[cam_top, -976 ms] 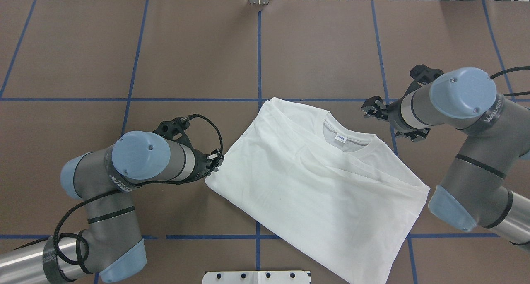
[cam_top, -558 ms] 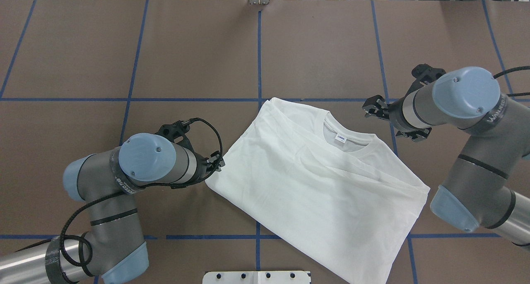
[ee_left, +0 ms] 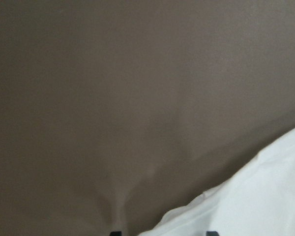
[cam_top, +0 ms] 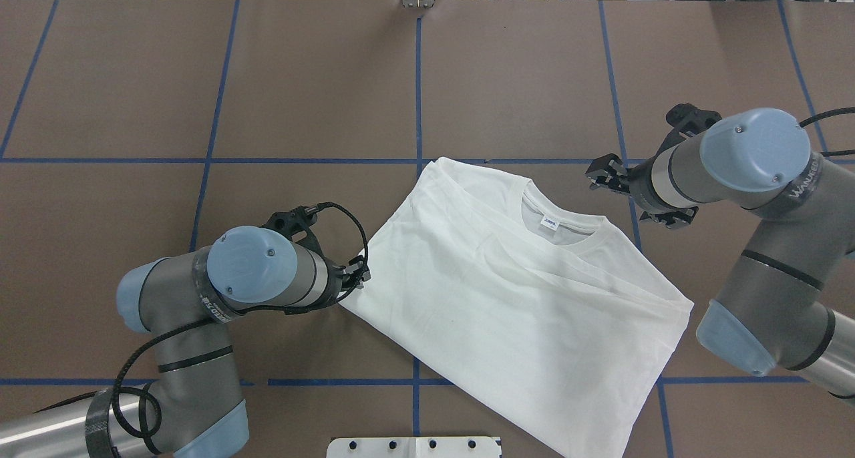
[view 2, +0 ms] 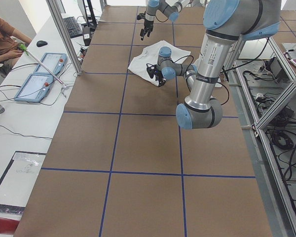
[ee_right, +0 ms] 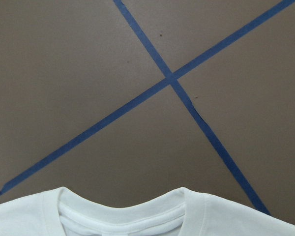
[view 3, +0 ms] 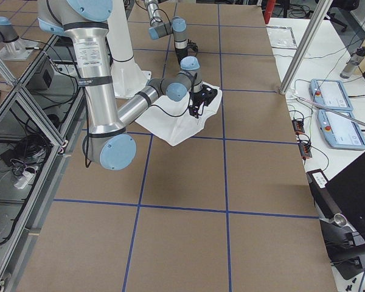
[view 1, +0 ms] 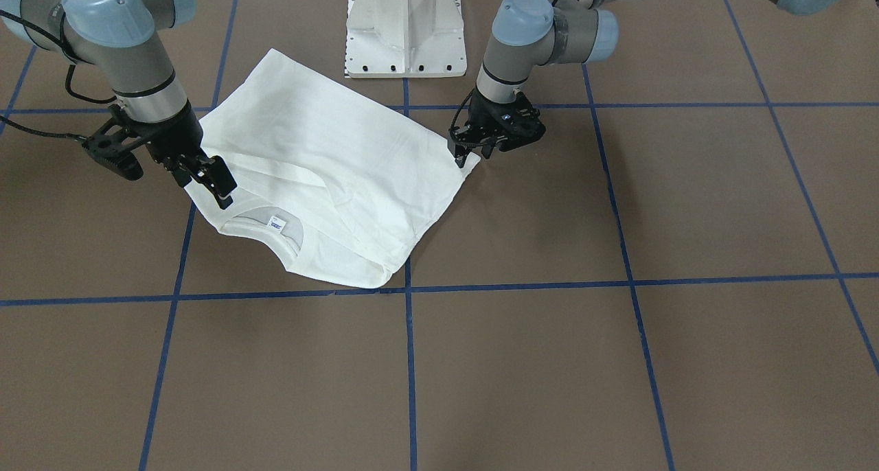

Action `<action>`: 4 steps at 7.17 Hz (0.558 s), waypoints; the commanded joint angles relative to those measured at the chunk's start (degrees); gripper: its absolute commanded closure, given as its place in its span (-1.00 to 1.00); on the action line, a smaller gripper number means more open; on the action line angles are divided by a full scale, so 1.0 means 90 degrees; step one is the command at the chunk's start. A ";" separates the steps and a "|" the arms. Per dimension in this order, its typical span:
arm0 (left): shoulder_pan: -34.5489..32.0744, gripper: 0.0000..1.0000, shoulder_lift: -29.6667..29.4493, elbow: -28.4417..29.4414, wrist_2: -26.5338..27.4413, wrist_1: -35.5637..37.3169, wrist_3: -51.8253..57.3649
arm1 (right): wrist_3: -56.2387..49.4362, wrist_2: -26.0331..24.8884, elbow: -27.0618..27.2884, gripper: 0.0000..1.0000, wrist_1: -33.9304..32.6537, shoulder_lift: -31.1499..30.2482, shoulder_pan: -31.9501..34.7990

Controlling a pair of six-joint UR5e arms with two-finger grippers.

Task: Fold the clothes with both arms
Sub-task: 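Hold the shirt corners with both grippers, pausing in place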

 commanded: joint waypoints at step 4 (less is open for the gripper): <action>-0.0367 1.00 0.0040 -0.0081 0.0016 0.0039 0.0726 | 0.0004 0.0027 0.0011 -1.00 -0.0017 -0.0012 0.0000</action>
